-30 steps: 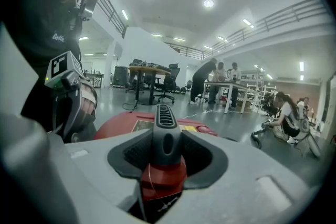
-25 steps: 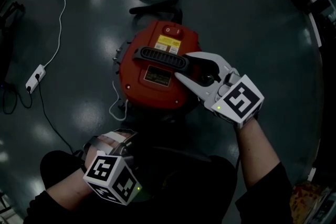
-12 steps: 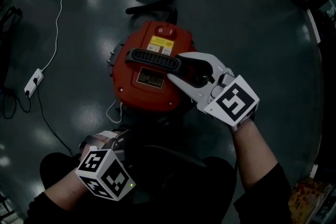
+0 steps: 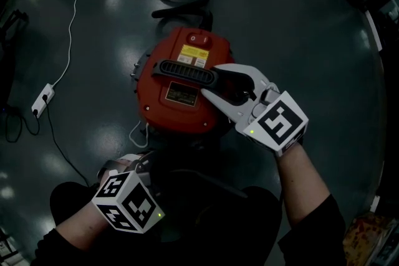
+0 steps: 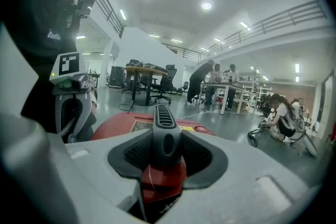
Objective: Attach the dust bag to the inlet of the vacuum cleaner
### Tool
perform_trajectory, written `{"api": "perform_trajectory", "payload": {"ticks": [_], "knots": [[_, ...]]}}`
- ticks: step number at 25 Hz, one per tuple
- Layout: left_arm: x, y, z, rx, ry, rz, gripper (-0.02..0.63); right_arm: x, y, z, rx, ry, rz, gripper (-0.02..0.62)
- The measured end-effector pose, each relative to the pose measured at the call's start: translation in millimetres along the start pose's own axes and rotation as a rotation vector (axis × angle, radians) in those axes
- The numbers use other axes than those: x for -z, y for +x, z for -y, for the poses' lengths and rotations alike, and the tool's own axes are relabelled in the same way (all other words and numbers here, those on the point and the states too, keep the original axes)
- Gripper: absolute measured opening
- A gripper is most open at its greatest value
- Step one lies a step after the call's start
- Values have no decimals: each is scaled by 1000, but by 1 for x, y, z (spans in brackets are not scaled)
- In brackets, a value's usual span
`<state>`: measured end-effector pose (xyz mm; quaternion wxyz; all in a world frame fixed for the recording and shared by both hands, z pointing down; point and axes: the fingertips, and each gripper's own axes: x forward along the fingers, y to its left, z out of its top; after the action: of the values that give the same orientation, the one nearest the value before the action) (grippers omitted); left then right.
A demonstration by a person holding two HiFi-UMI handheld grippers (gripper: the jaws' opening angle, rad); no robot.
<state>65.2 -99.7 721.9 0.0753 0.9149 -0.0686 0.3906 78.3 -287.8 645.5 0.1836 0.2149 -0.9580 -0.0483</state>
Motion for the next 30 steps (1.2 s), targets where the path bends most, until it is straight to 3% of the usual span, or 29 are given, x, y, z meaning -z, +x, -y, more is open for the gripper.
{"api": "perform_trajectory", "payload": {"ticks": [13,23,30], "knots": [[-9,6,-2,1,50,-36,71,-1,0,0,6,-6,-13,153],[-2,-2,-7,-24,4,-3,75,0,0,0,10,-6,-17,153],[-7,3,-10,-13,15,-22,87,0,0,0,16,-12,-21,153]]}}
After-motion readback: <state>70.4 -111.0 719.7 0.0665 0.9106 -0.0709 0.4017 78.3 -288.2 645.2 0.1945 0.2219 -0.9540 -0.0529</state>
